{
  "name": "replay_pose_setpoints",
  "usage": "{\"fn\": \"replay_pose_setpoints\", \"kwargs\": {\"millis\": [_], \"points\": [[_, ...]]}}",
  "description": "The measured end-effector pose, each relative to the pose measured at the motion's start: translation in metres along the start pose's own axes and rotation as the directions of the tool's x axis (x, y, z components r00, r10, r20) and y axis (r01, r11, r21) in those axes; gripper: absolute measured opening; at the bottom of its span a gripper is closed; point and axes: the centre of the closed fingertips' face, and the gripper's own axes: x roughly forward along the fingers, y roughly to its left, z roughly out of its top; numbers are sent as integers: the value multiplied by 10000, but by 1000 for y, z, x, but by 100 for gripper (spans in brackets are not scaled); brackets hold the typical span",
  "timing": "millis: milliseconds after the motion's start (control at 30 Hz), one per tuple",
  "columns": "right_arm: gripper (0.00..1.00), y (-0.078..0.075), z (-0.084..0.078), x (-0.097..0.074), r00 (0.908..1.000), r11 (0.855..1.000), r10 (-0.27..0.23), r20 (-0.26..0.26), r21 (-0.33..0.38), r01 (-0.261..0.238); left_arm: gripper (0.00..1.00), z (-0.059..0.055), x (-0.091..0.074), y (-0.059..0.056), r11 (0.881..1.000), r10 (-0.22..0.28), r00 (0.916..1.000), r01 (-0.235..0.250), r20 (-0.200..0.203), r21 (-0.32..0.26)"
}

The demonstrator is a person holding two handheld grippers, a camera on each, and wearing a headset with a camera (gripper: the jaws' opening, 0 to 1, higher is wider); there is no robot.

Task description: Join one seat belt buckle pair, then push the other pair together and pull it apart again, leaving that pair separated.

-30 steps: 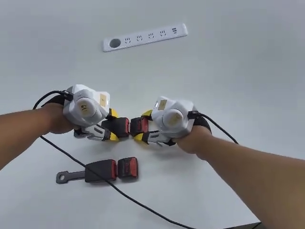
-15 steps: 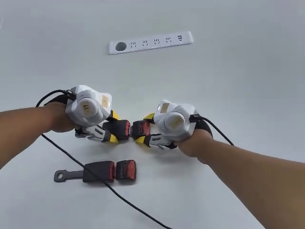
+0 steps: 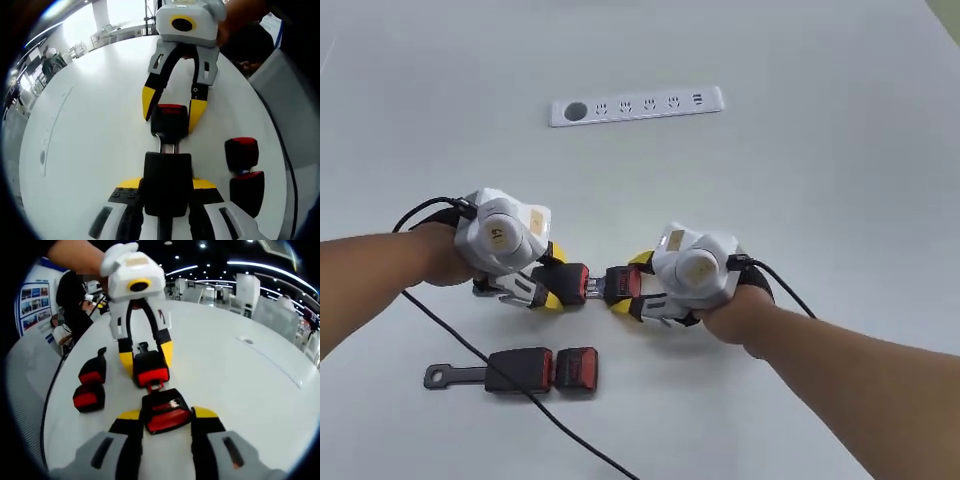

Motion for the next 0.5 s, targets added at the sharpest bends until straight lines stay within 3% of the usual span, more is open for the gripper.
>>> {"fn": "replay_pose_setpoints", "kwargs": {"millis": [500], "points": [[37,-14,-29,-38,9997,9999,-85,-219,-107,82,36,0,0,-1,9997,48,9999,-45,118,-260]]}}
